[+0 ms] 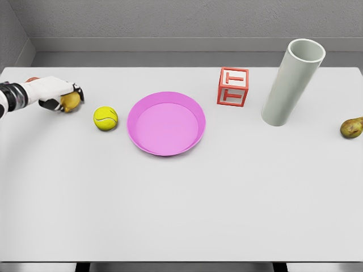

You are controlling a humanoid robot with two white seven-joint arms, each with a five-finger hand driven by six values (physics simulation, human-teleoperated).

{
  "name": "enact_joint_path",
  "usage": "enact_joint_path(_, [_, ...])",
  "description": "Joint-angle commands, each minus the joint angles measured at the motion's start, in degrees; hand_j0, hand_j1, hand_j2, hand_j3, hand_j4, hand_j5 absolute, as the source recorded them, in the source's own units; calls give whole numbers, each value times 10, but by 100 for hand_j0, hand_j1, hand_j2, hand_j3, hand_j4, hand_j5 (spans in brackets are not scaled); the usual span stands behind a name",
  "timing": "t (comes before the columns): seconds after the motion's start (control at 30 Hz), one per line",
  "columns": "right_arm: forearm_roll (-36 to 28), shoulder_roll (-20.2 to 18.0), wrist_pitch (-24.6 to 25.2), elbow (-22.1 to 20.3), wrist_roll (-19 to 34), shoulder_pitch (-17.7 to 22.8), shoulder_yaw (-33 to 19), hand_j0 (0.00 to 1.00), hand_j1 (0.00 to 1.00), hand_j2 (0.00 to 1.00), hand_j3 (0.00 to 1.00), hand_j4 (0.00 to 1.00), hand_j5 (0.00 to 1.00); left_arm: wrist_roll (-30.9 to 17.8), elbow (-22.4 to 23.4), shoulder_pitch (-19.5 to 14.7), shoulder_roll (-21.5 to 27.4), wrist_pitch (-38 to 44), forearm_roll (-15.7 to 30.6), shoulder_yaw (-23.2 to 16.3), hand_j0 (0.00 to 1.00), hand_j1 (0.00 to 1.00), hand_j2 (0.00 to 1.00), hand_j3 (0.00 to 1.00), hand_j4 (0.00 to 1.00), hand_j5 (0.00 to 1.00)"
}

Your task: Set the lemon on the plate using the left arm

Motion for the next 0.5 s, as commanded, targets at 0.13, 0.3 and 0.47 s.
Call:
enact_joint_path(0.13, [0, 0, 0, 0, 0, 0, 0, 100, 100, 100, 100, 100, 100, -1, -1, -1, 6, 1, 14, 13, 49, 49, 49, 49, 49, 49])
enact_joint_path(0.3, [0, 0, 0, 0, 0, 0, 0, 100, 100, 100, 100, 100, 100, -1, -20, 0, 5, 1, 21, 13, 49, 49, 49, 49, 49, 49])
enact_joint_path(0.47, [0, 0, 0, 0, 0, 0, 0, 100, 100, 100, 100, 100, 100, -1, -43, 4, 5, 1, 22, 16, 49, 49, 49, 49, 49, 49])
